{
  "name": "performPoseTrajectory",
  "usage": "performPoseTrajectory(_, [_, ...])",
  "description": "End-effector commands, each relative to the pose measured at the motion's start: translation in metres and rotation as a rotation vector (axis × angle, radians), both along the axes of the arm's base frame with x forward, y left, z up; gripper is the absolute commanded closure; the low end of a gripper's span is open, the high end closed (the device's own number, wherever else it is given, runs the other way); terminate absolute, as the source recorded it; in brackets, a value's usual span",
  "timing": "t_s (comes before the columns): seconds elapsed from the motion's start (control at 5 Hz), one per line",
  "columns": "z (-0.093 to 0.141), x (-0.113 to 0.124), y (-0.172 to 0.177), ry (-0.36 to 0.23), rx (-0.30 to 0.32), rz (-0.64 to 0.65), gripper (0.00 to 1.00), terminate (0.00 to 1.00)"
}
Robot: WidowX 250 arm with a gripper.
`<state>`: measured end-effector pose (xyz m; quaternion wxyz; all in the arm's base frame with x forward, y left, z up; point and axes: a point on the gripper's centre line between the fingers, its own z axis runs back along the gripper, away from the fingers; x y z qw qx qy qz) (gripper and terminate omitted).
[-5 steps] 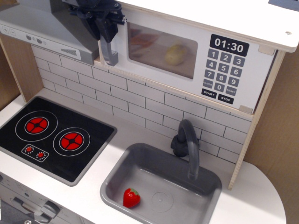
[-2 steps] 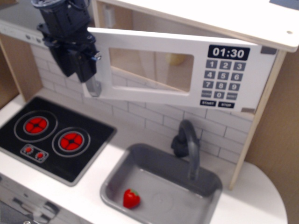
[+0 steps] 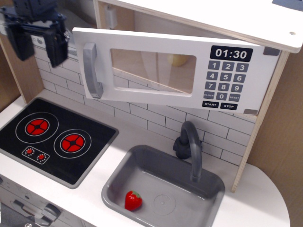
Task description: Open microwave
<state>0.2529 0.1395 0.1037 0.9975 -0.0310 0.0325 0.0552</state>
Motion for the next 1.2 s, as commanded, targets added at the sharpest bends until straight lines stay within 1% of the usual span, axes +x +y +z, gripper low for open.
performPoseTrajectory(0.0, [0.052,0.033,0.076,-0.132,0.177,0.32,0.0,0.0])
performPoseTrajectory(0.2, [0.044,0.044,0.06,-0.203,0.156,0.373,0.0,0.0])
performPoseTrajectory(0.4, [0.019,0.053,0.023,-0.206,0.118,0.283,0.0,0.0])
performPoseTrajectory(0.6, [-0.004,0.05,-0.015,-0.286,0.082,0.191,0.0,0.0])
performPoseTrajectory(0.8, [-0.018,0.055,-0.044,-0.307,0.037,0.154,0.0,0.0])
performPoseTrajectory(1.0, [-0.035,0.02,-0.062,-0.289,0.086,-0.015,0.0,0.0])
